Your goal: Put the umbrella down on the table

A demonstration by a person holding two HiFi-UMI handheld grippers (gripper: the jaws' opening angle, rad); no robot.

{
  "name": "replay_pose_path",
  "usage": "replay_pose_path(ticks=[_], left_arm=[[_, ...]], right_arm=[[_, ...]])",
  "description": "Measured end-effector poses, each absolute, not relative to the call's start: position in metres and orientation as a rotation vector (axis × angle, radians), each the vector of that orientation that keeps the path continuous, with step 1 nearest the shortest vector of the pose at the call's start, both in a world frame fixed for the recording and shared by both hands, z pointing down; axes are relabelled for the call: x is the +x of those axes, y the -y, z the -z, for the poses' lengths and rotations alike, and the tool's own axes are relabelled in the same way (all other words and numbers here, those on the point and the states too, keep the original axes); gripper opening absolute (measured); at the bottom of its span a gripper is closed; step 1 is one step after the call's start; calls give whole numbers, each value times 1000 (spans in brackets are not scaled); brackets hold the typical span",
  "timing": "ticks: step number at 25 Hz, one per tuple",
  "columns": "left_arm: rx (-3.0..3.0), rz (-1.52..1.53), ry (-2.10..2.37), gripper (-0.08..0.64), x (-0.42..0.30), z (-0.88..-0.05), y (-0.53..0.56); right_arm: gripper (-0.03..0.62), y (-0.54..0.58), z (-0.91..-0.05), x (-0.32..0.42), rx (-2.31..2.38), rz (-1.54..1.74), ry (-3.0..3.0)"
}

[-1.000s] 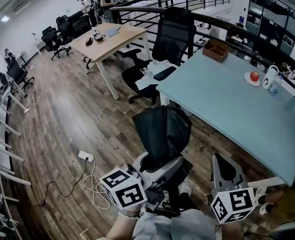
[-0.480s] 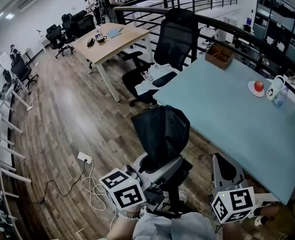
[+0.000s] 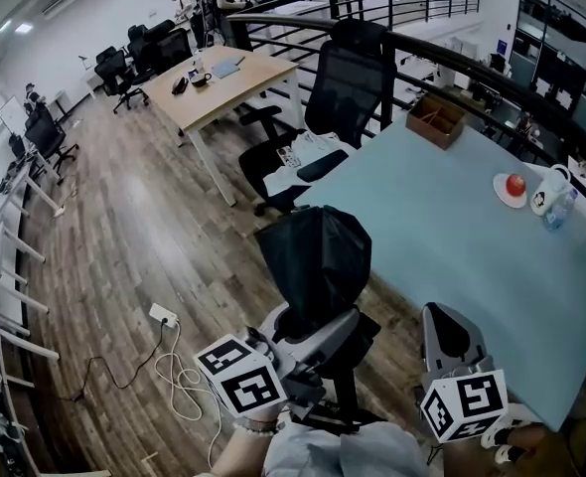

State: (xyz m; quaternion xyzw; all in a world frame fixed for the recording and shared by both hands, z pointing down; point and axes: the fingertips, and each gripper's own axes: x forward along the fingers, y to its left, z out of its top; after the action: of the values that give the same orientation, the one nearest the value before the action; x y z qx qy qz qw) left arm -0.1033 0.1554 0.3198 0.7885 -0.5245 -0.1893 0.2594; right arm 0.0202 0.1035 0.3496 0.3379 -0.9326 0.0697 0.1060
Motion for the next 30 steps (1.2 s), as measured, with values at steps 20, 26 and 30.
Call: replay_pose_path(ticks=[20, 26, 30], left_arm=[[2137, 500, 1371, 288, -102, -324, -125], [2182, 477, 1266, 288, -112, -325, -88], [2222, 432, 1204, 288, -126, -325, -57]], right_arm=[[-2, -81, -359, 26, 1051, -258, 2721], [-2, -54, -357, 17, 1144, -260, 2675], [-2, -29, -353, 1, 1217, -261, 2650]])
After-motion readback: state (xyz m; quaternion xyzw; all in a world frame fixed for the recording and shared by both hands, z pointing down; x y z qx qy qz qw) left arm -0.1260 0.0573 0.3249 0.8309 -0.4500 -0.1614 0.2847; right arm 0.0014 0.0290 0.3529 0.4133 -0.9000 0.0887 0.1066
